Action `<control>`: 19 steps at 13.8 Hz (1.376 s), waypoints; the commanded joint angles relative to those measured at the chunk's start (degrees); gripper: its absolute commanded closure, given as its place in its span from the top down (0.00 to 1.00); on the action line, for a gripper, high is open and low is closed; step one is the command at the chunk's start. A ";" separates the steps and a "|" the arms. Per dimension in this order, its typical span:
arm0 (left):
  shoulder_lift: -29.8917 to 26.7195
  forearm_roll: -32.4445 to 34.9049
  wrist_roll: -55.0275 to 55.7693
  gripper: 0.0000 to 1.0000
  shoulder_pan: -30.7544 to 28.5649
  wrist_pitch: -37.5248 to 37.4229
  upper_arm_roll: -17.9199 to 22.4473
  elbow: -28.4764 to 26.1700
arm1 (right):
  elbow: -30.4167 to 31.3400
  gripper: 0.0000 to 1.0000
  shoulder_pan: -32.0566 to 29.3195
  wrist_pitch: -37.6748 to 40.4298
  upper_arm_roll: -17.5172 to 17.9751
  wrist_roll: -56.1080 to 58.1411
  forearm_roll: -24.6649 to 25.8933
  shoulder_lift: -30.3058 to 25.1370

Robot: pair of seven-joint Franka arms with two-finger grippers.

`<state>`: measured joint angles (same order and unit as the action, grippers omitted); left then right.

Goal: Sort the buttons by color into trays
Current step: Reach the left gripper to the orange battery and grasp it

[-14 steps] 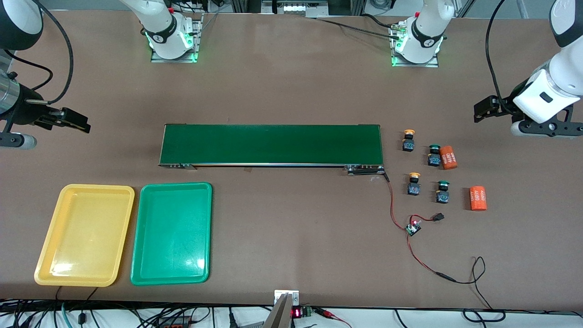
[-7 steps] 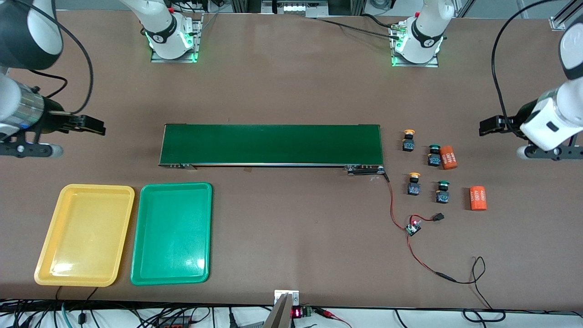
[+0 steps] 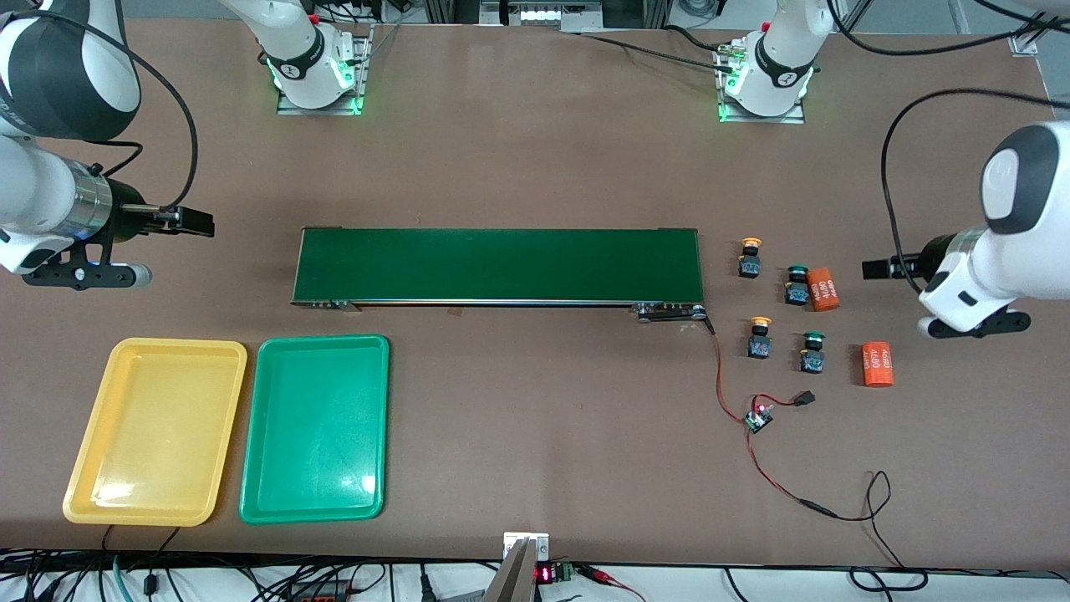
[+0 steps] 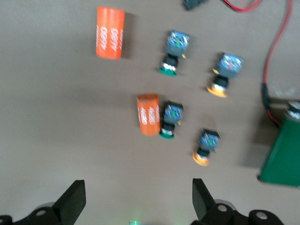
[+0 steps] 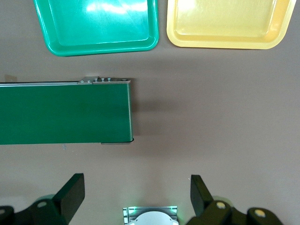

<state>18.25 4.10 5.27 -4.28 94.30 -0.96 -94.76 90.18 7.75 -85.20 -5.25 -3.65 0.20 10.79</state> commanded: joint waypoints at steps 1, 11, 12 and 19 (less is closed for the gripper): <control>-1.46 1.26 0.00 0.98 -1.88 9.29 -0.45 -8.40 | 0.09 1.00 0.07 0.74 -0.02 0.40 -0.64 -0.42; -1.21 1.26 -0.08 0.97 -3.98 48.15 -0.80 -33.82 | 0.00 1.00 0.51 0.65 -0.02 0.32 -0.99 -0.42; -0.86 1.26 -0.08 0.97 -4.33 49.82 -0.80 -34.70 | 0.00 1.00 0.51 0.65 -0.02 0.23 -0.99 -0.42; 2.14 1.26 -0.61 0.92 -6.01 55.20 -0.89 -36.11 | 0.00 1.00 1.13 0.74 -0.02 0.23 -0.99 -0.42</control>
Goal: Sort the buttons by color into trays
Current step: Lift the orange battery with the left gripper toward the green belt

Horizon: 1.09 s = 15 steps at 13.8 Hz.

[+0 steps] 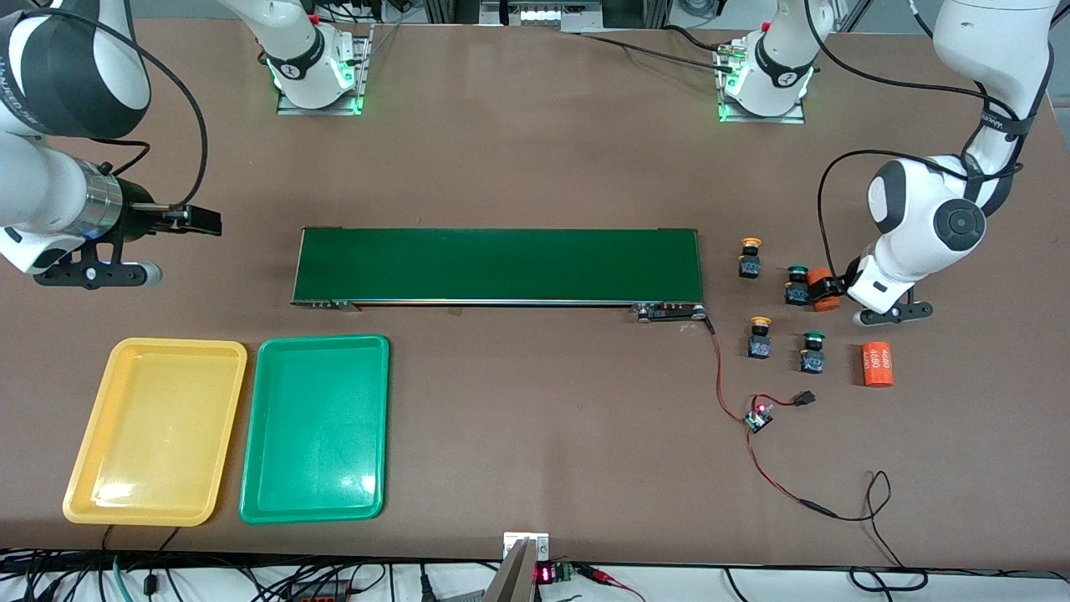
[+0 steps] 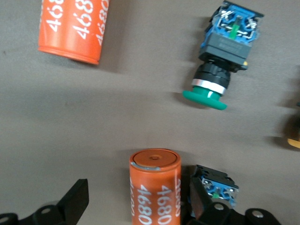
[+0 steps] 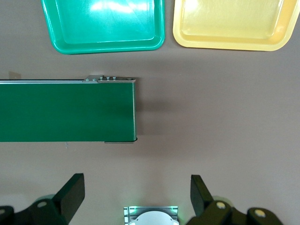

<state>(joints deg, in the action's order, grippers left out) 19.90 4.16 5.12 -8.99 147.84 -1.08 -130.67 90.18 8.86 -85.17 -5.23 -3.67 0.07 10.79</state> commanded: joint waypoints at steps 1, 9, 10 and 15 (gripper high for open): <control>1.02 1.21 -0.38 0.89 -1.55 1.93 -0.77 -0.20 | 0.00 1.00 0.02 0.70 -0.04 0.33 -0.87 -0.42; 2.25 1.12 0.59 0.35 -1.55 1.14 -0.94 -0.38 | 0.00 1.00 0.11 0.70 -0.04 0.51 -0.87 -0.42; 1.56 1.12 -0.10 0.31 -1.55 0.18 -0.94 0.06 | 0.00 1.00 0.11 0.70 -0.04 0.51 -0.87 -0.34; -5.21 1.12 -2.57 0.31 -1.12 -17.79 -3.57 9.08 | 0.00 1.00 0.02 0.70 -0.04 0.60 -0.87 -0.42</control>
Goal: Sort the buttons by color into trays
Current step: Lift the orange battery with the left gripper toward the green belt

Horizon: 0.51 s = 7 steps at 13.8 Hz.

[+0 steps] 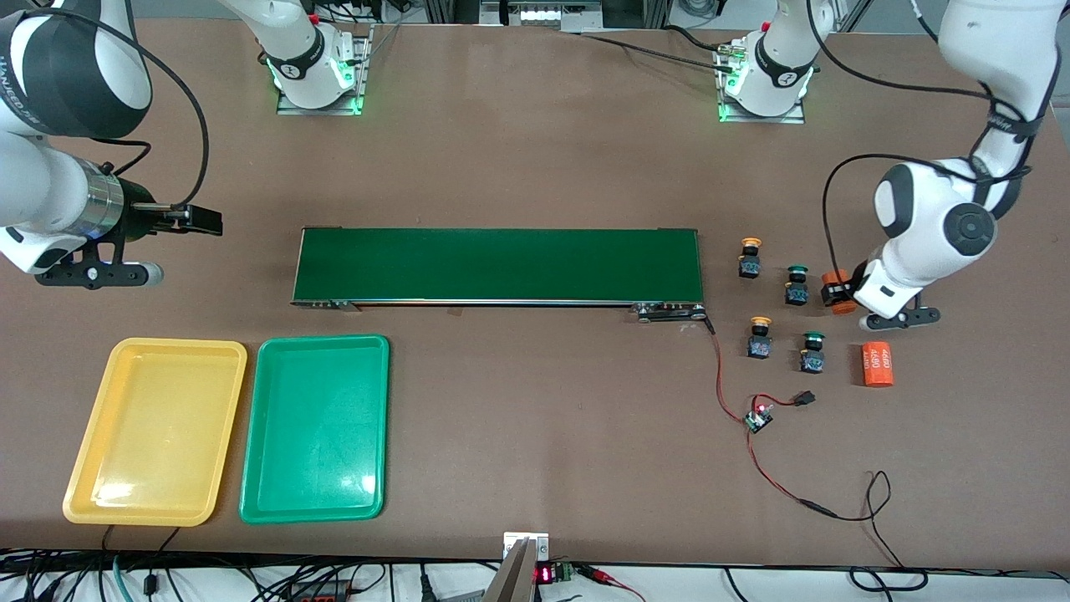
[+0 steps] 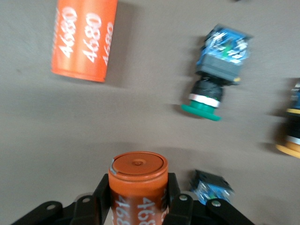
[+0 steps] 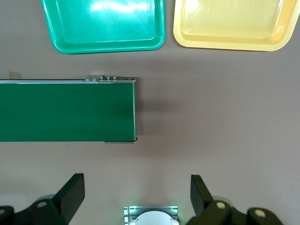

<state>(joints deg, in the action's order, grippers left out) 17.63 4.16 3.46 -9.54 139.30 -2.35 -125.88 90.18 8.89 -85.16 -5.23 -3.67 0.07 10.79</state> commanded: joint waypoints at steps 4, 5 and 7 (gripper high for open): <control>-3.56 1.02 -2.49 0.31 -0.83 -22.92 -10.37 14.15 | 0.00 1.00 -0.02 0.70 -0.04 0.59 -0.86 -0.42; -3.56 0.85 -4.85 0.31 -0.83 -23.98 -12.57 15.12 | 0.00 1.00 -0.02 0.70 -0.04 0.59 -0.86 -0.42; -3.48 0.32 -8.81 0.31 -0.83 -24.51 -17.66 15.40 | 0.00 1.00 -0.10 0.70 -0.04 0.59 -0.86 -0.42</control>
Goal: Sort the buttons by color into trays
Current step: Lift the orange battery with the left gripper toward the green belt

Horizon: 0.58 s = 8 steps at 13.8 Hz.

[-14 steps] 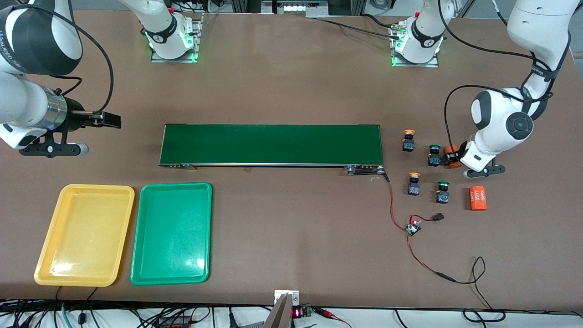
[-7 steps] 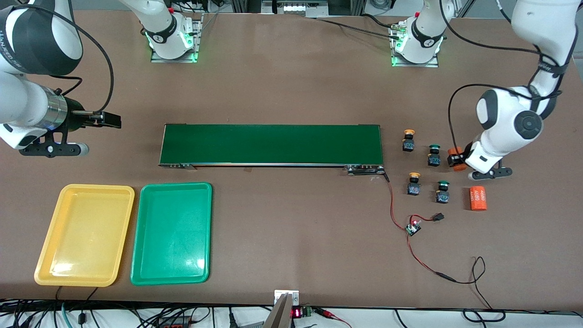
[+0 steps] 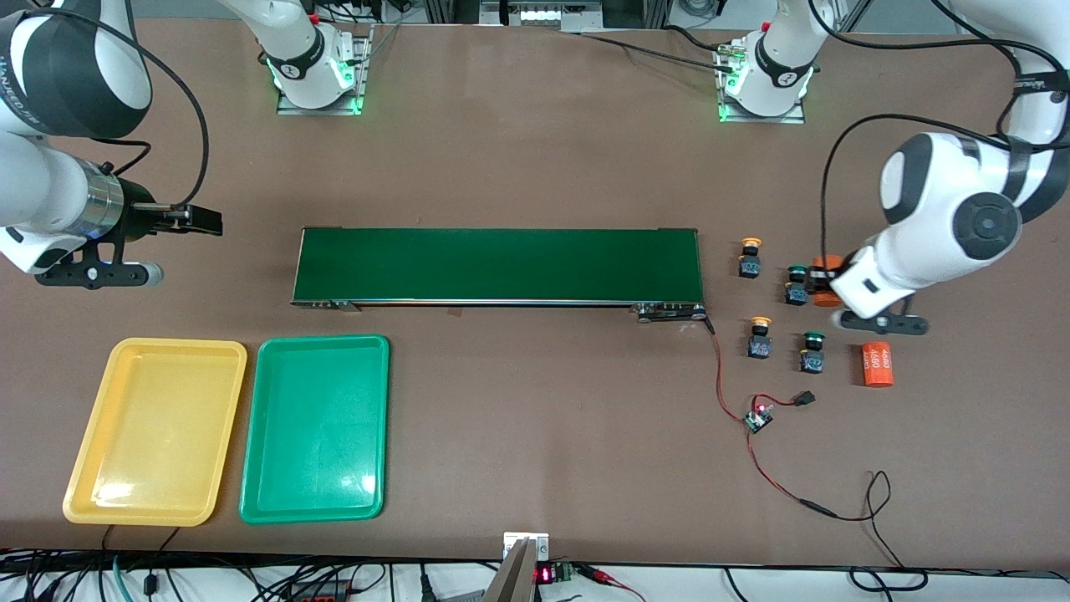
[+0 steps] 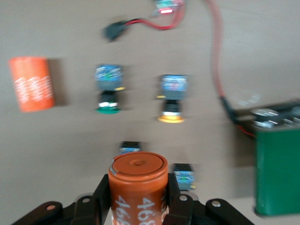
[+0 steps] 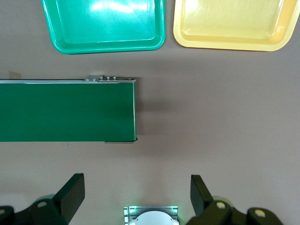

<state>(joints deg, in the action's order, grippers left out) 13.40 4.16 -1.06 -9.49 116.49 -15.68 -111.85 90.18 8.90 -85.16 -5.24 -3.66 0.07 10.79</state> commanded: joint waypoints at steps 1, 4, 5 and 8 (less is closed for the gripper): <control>1.27 0.14 -5.96 0.31 -0.53 -1.79 -6.36 1.37 | 0.00 1.00 -0.19 0.69 -0.04 0.68 -0.86 -0.42; 5.13 0.14 -11.13 0.31 0.00 -1.27 -14.35 1.81 | 0.00 1.00 -0.20 0.69 -0.04 0.59 -0.86 -0.33; 7.06 0.23 -14.90 0.30 0.09 -1.00 -16.55 2.59 | 0.00 1.00 -0.20 0.69 -0.04 0.68 -0.86 -0.42; 10.24 0.58 -28.42 0.29 1.31 3.89 -20.87 3.57 | 0.00 1.00 -0.28 0.69 -0.04 0.68 -0.86 -0.33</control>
<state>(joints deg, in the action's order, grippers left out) 21.00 4.15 -20.64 -8.39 118.06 -34.23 -110.70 90.18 8.87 -85.13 -5.28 -3.66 0.07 10.79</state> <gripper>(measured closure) 0.498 0.000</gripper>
